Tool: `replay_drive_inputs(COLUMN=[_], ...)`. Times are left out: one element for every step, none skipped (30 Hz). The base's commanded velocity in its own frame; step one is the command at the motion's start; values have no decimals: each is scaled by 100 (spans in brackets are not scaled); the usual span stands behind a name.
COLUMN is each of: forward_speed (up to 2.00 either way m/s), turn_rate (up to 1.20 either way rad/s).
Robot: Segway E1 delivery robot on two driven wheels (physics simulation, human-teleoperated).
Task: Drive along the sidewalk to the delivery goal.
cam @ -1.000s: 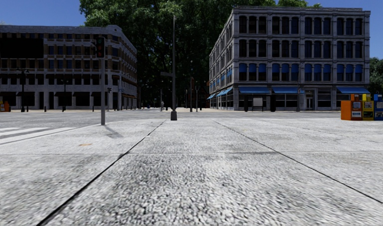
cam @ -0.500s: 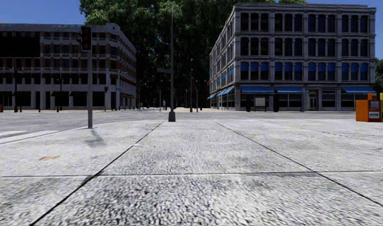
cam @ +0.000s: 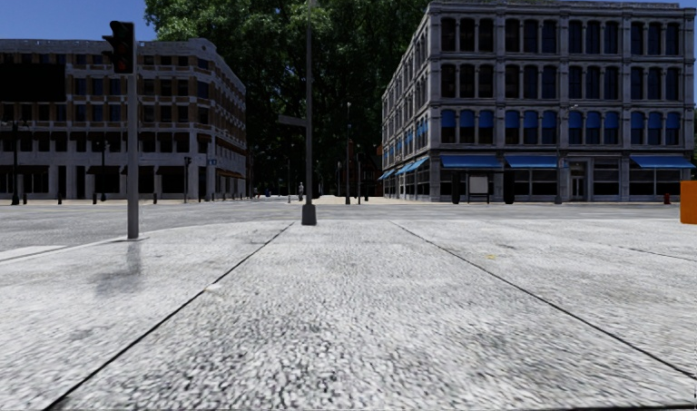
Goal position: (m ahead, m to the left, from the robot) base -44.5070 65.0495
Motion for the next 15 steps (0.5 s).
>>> replay_drive_inputs(forward_speed=[200,200,200,200,200,200,200,200,200,200,200,200,200,200,200], turn_rate=[0,0,0,0,0,0,0,0,0,0,0,0,12,54,77])
